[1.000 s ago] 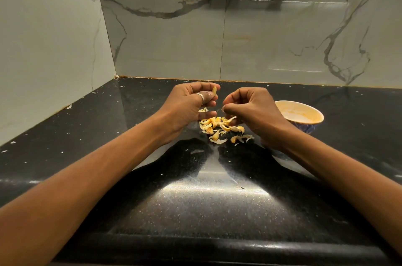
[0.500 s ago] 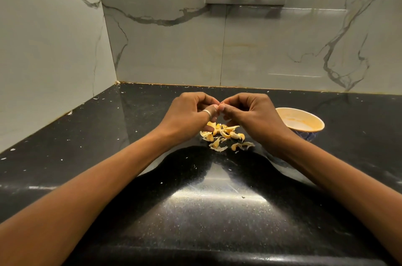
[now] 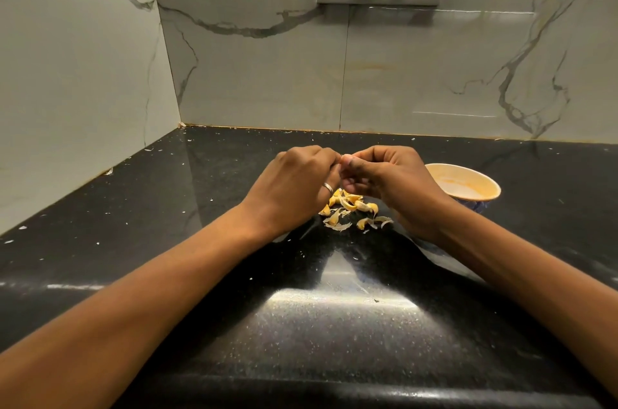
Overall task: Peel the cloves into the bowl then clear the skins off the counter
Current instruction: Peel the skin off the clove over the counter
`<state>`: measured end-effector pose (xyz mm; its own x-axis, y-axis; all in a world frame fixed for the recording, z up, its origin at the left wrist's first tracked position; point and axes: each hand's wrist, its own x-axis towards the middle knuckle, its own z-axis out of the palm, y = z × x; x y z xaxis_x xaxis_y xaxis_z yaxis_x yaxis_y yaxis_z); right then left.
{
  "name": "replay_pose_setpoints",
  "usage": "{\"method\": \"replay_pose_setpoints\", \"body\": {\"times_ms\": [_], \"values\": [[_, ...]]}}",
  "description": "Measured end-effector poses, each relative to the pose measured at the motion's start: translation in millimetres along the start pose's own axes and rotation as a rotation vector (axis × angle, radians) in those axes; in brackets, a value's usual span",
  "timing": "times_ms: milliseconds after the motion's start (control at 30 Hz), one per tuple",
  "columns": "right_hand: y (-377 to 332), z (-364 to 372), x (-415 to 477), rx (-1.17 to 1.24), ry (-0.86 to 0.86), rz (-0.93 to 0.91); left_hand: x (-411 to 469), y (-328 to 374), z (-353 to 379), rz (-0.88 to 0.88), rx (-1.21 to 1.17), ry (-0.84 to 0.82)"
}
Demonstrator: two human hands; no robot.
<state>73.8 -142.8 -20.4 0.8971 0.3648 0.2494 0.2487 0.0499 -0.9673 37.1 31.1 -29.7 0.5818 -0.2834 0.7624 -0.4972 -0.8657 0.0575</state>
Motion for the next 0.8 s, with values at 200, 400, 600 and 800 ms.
{"method": "replay_pose_setpoints", "body": {"times_ms": [200, 400, 600, 800], "values": [[-0.6, 1.4, -2.1, 0.057, -0.008, 0.037, -1.9, 2.3, -1.4, 0.012, 0.034, -0.014], [0.5, 0.4, -0.7, 0.003, 0.020, -0.014, 1.2, 2.8, 1.1, -0.100, -0.167, 0.007], [-0.2, -0.5, -2.4, -0.132, 0.017, -0.091, 0.9, 1.2, -0.5, -0.229, -0.264, -0.024], [-2.0, 0.7, -4.2, -0.151, 0.007, -0.115, 2.0, 3.6, -2.1, -0.294, -0.329, -0.043]]}}
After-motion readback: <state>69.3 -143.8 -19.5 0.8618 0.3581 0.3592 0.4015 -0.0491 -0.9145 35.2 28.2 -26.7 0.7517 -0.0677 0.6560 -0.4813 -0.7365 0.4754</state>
